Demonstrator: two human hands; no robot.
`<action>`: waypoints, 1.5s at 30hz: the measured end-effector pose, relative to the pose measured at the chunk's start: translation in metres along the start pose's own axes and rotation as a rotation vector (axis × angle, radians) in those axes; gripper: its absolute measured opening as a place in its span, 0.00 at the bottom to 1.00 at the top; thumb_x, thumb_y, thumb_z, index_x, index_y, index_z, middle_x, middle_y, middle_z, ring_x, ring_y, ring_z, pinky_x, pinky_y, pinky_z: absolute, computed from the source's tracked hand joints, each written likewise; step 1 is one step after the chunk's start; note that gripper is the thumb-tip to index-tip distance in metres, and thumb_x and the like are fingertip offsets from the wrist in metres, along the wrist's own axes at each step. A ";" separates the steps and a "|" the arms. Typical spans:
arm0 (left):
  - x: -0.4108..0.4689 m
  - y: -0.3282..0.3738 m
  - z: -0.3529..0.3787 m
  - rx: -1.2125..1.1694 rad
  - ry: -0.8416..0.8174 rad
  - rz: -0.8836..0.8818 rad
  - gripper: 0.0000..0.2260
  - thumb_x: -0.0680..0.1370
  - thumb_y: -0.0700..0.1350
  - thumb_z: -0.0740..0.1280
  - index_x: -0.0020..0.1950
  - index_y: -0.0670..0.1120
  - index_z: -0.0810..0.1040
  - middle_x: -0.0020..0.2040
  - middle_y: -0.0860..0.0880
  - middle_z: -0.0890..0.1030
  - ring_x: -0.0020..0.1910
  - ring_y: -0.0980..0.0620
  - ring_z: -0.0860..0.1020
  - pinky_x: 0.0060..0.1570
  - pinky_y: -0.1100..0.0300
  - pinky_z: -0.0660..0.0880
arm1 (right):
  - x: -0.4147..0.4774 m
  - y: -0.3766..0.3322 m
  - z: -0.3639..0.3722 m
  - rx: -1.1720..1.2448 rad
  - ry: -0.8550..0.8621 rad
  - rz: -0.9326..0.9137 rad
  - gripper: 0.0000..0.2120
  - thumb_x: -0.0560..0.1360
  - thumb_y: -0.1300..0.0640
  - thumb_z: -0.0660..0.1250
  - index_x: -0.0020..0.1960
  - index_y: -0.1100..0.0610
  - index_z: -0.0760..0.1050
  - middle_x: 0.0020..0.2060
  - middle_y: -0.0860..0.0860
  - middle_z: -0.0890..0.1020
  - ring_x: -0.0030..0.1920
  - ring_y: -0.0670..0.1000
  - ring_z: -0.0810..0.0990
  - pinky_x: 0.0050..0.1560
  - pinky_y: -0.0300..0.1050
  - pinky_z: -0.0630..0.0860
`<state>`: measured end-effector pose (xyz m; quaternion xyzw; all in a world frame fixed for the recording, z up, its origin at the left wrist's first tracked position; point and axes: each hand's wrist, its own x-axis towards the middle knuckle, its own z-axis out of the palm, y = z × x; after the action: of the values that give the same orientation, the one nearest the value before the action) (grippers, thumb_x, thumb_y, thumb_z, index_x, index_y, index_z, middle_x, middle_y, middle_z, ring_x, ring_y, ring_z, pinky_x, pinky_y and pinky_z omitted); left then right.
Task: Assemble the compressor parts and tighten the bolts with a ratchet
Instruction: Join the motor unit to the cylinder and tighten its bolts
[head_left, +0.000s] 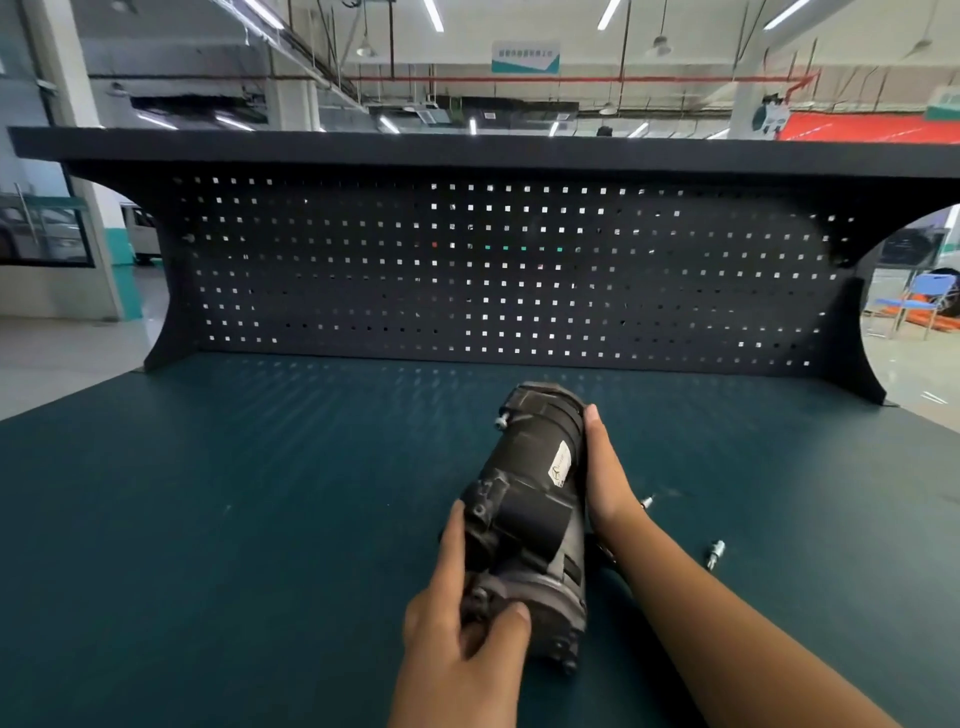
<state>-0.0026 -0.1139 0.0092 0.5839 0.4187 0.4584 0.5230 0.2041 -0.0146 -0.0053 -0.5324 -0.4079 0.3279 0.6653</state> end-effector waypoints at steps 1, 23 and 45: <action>-0.004 -0.001 0.003 0.004 -0.024 0.011 0.36 0.73 0.35 0.67 0.67 0.70 0.58 0.58 0.56 0.72 0.38 0.78 0.73 0.34 0.83 0.65 | -0.001 0.000 0.000 0.025 -0.003 0.026 0.36 0.67 0.28 0.55 0.59 0.53 0.77 0.56 0.55 0.81 0.59 0.54 0.78 0.66 0.56 0.69; 0.039 -0.019 -0.022 0.100 -0.190 0.103 0.13 0.80 0.48 0.58 0.54 0.67 0.74 0.58 0.65 0.75 0.60 0.62 0.73 0.64 0.58 0.68 | -0.147 -0.019 -0.021 -0.329 -0.216 -0.266 0.34 0.65 0.41 0.71 0.68 0.44 0.64 0.60 0.34 0.76 0.61 0.37 0.74 0.56 0.30 0.70; 0.008 -0.013 0.021 -0.045 -0.171 0.082 0.16 0.77 0.55 0.55 0.42 0.79 0.73 0.49 0.68 0.78 0.55 0.60 0.78 0.61 0.53 0.73 | -0.129 -0.017 -0.032 -0.190 -0.132 -0.227 0.45 0.50 0.34 0.79 0.60 0.54 0.72 0.54 0.48 0.82 0.56 0.48 0.80 0.57 0.46 0.75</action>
<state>0.0200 -0.1097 -0.0031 0.6255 0.3379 0.4371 0.5509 0.1743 -0.1445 -0.0165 -0.5205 -0.5374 0.2451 0.6165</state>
